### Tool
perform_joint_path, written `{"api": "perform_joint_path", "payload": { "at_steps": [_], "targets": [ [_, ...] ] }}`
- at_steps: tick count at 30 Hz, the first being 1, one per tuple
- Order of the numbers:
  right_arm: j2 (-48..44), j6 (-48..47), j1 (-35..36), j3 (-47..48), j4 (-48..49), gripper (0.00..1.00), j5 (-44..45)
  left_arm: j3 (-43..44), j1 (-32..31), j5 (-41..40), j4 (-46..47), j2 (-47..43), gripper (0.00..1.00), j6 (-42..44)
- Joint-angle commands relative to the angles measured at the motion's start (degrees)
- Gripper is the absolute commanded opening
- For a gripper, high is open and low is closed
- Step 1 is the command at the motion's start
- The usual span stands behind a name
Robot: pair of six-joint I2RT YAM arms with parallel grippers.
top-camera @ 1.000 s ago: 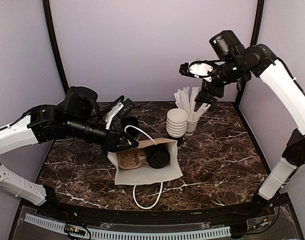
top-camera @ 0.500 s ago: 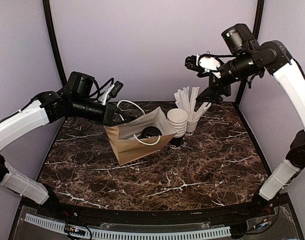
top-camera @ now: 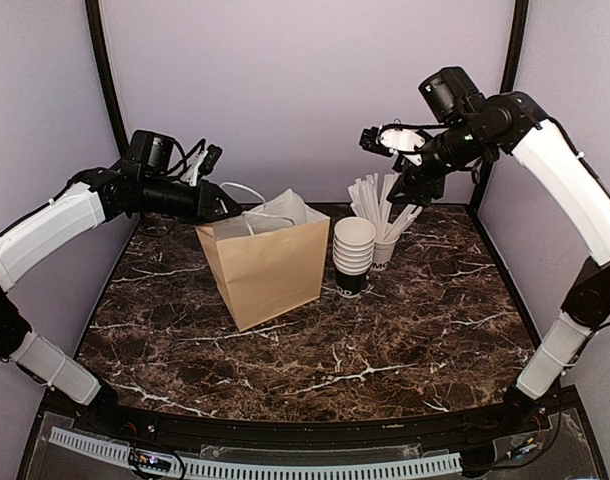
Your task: Pack the takeout coffee
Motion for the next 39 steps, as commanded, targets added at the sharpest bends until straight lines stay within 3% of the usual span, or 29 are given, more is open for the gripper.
{"api": "perform_joint_path", "payload": {
  "at_steps": [1,5,11,16,20,24,30,35,39],
  "targets": [
    [2.43,2.37,-6.85,-1.73,4.75,0.63,-2.85,2.82,0.93,-1.66,-2.12,0.21,0.33,2.16],
    [3.71,3.64,-11.86,-5.17,8.42,0.58,-5.25,5.52,0.97,-3.18,-2.43,-0.03,0.51,3.57],
    [4.99,7.49,-15.4,-8.13,14.84,0.45,-5.7,9.61,0.97,-6.92,-5.08,-3.33,0.66,6.14],
    [5.93,13.53,-19.61,-9.54,20.79,0.45,-6.13,10.48,0.97,-10.77,-8.27,-4.85,0.68,7.97],
    [8.49,15.19,-22.53,-8.31,19.52,0.46,-12.33,9.14,0.97,-10.6,-7.93,-6.98,0.69,7.33],
    [10.56,15.31,-23.06,-8.41,17.29,0.55,-17.44,8.0,1.01,-11.08,-7.68,-9.12,0.69,6.77],
    [12.36,19.61,-24.21,-8.58,18.92,0.52,-19.56,6.58,0.97,-10.79,-7.06,-11.52,0.69,5.66],
    [9.99,22.59,-25.66,-10.89,20.68,0.52,-18.25,5.81,0.97,-10.79,-7.25,-12.3,0.69,5.43],
    [4.84,23.84,-27.06,-17.95,22.68,0.54,-19.19,5.68,0.97,-11.41,-7.85,-12.83,0.69,5.81]
  ]
}}
